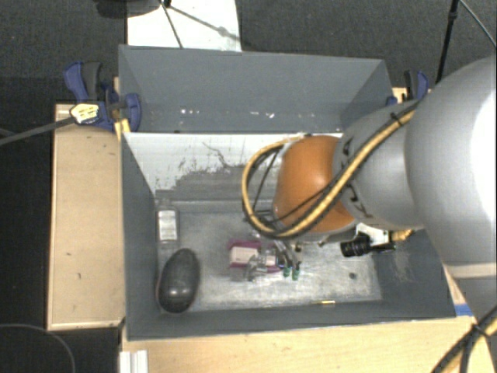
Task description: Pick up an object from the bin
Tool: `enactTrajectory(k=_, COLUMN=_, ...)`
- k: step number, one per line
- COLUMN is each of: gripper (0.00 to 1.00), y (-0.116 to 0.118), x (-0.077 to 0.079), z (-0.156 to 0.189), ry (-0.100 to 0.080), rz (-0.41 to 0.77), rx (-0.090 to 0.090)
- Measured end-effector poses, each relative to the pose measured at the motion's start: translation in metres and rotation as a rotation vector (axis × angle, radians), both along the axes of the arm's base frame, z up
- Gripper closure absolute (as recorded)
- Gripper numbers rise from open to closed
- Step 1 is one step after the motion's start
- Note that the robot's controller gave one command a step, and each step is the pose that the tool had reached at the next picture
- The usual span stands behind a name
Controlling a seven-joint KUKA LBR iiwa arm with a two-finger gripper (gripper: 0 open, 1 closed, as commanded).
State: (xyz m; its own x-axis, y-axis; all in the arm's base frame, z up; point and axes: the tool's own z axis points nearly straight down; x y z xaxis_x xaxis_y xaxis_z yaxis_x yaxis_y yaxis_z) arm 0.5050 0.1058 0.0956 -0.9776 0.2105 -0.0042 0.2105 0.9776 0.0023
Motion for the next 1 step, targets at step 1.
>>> enactTrajectory(k=1, gripper=1.00, y=0.0001, x=0.0014, z=0.0529, ry=-0.001, rz=0.004, rx=0.000)
